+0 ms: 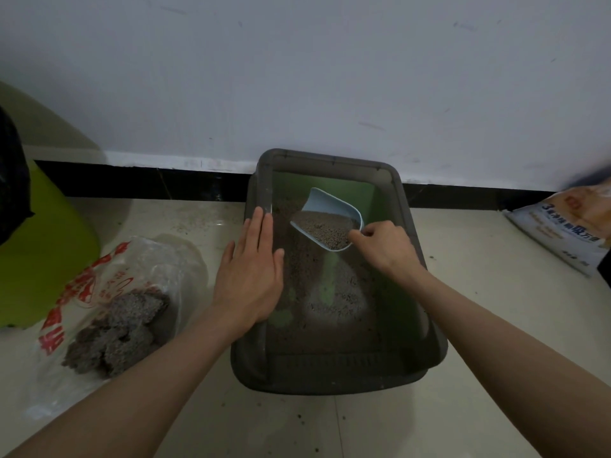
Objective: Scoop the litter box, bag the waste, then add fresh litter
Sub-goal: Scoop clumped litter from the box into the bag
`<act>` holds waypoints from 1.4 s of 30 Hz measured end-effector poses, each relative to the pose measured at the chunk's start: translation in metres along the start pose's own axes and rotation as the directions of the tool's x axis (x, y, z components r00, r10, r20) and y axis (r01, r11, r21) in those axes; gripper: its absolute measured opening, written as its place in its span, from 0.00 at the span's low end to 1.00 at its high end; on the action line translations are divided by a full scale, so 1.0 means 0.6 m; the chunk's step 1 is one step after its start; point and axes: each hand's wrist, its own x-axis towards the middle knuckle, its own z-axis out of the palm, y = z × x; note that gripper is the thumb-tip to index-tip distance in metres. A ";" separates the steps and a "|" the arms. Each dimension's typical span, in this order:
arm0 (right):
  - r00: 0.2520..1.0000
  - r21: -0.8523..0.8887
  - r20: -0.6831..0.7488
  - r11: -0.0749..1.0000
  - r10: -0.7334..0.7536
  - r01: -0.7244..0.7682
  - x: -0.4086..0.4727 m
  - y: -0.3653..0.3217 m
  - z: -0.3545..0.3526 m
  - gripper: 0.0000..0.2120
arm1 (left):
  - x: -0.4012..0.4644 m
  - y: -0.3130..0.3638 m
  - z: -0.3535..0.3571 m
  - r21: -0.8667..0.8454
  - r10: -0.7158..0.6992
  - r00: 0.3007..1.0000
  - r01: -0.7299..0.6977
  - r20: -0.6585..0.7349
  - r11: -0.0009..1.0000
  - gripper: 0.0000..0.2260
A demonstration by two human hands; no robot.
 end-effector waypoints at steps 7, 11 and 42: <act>0.994 0.096 -0.034 0.990 0.108 -0.105 0.047 -0.018 0.034 0.16 | -0.002 0.000 0.000 0.002 -0.004 1.000 0.004 -0.001 1.000 0.26; 0.990 0.104 -0.058 0.987 0.129 -0.123 0.062 -0.024 0.031 0.18 | -0.001 -0.001 0.003 -0.014 0.003 1.000 -0.003 -0.012 1.000 0.26; 0.915 0.437 0.197 0.803 0.353 -0.404 0.083 -0.084 0.010 0.09 | -0.001 -0.003 0.003 -0.045 0.008 1.000 -0.008 -0.004 0.999 0.26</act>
